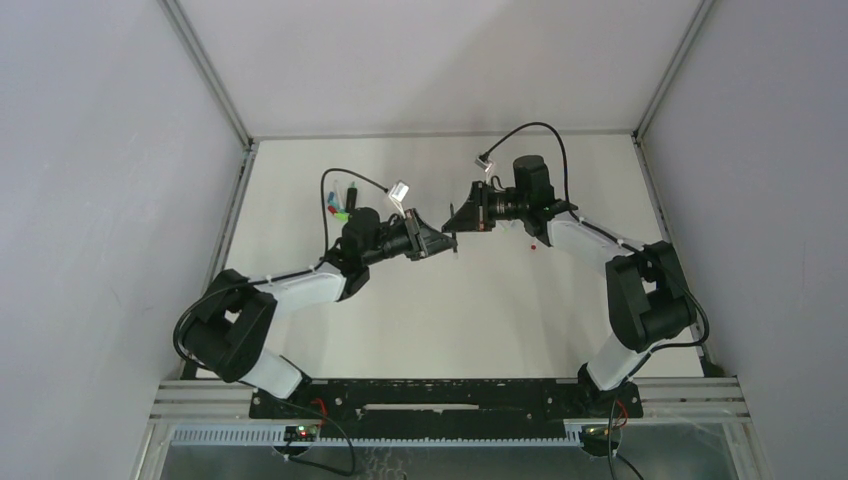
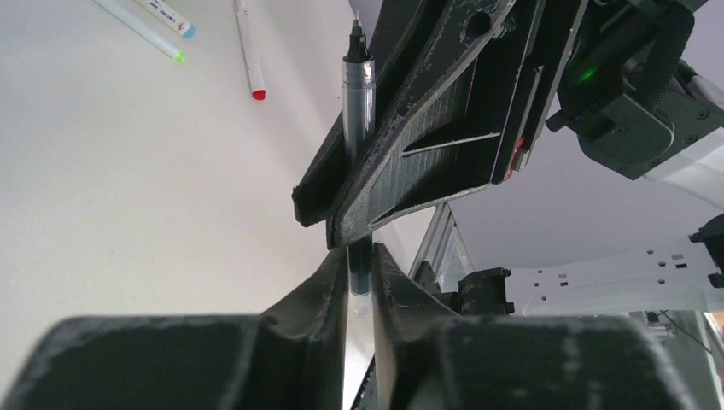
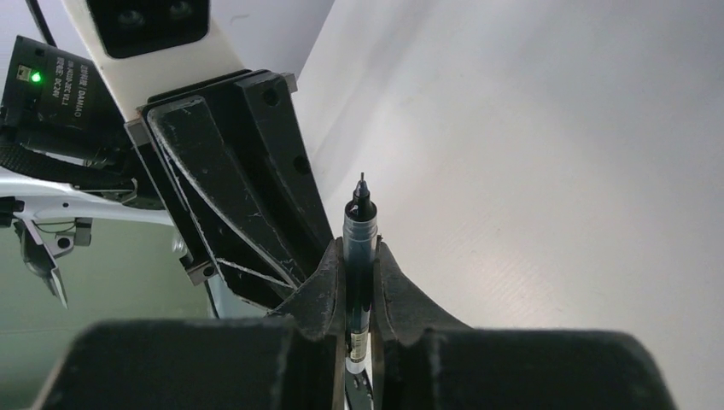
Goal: Insert the pens into the pen caps
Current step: Pick up the pen from the center of the board, then move the pen cap to the center of the board.
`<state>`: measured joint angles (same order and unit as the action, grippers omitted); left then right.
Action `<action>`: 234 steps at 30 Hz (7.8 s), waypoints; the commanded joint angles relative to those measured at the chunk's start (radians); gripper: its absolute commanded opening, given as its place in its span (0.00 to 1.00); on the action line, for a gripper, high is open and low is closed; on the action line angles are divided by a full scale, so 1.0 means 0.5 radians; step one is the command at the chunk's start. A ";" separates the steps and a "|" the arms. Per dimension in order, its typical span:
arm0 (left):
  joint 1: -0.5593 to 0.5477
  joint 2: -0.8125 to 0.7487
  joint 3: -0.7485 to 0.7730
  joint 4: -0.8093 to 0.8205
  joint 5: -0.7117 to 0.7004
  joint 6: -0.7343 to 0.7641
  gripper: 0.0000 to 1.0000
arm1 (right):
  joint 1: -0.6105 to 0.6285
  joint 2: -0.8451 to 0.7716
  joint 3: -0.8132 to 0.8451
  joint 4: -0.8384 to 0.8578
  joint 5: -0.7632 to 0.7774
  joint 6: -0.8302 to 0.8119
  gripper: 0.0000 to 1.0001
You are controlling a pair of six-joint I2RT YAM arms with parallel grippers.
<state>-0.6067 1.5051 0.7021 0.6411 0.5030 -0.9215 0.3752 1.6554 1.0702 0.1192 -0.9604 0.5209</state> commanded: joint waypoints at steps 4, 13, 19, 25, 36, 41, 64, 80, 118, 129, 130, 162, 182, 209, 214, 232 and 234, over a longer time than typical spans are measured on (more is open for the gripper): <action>0.002 -0.257 -0.176 0.131 -0.017 0.064 0.48 | -0.067 -0.068 0.035 0.042 -0.296 -0.173 0.04; 0.062 -0.714 -0.352 0.160 -0.133 0.156 0.78 | -0.058 -0.255 0.109 -0.738 -0.630 -1.150 0.03; 0.059 -0.690 -0.249 0.260 -0.089 0.051 0.79 | 0.005 -0.271 0.215 -0.930 -0.709 -1.293 0.03; 0.012 -0.578 -0.190 0.345 -0.124 -0.011 0.76 | 0.054 -0.270 0.244 -0.967 -0.724 -1.299 0.04; -0.058 -0.421 -0.063 0.362 -0.137 -0.044 0.53 | 0.090 -0.274 0.243 -0.957 -0.728 -1.273 0.04; -0.080 -0.358 -0.039 0.395 -0.107 -0.067 0.43 | 0.091 -0.270 0.244 -0.926 -0.737 -1.229 0.04; -0.100 -0.375 -0.233 0.712 -0.463 -0.254 0.00 | 0.090 -0.292 0.244 -0.800 -0.672 -0.912 0.39; -0.100 -0.407 -0.376 0.974 -0.719 -0.419 0.00 | 0.123 -0.240 0.245 -0.365 -0.613 -0.287 0.30; 1.207 -0.134 0.883 -2.027 -1.066 0.882 0.46 | -0.283 -0.125 0.424 -1.021 -0.623 -1.013 0.00; 1.297 0.982 2.027 -2.471 -1.225 1.156 0.38 | -0.351 -0.044 0.455 -1.038 -0.629 -1.001 0.00; 1.299 1.033 2.089 -2.482 -1.208 1.176 0.37 | -0.354 -0.039 0.457 -1.039 -0.631 -0.999 0.00; 1.306 1.813 2.901 -2.988 -1.097 1.141 0.34 | -0.411 -0.008 0.492 -1.048 -0.659 -0.975 0.00; 1.302 1.641 2.655 -3.201 -1.134 1.106 0.11 | -0.434 -0.042 0.502 -1.049 -0.679 -0.966 0.00; 0.358 0.208 0.418 -2.416 -1.237 0.573 0.09 | -0.242 -0.179 0.374 -1.159 -0.608 -1.159 0.00; 0.222 0.199 0.404 -2.460 -1.327 0.530 0.17 | -0.226 -0.191 0.369 -1.166 -0.595 -1.170 0.00; 0.173 0.376 0.474 -2.561 -1.297 0.536 0.23 | -0.227 -0.206 0.369 -1.183 -0.600 -1.186 0.00; 0.173 0.383 0.460 -2.548 -1.275 0.536 0.17 | -0.226 -0.206 0.370 -1.184 -0.601 -1.189 0.00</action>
<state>-0.5087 1.6463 0.9401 -0.6239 -0.1658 -0.6395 0.2577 1.5932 1.2552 -0.4767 -1.2575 -0.0483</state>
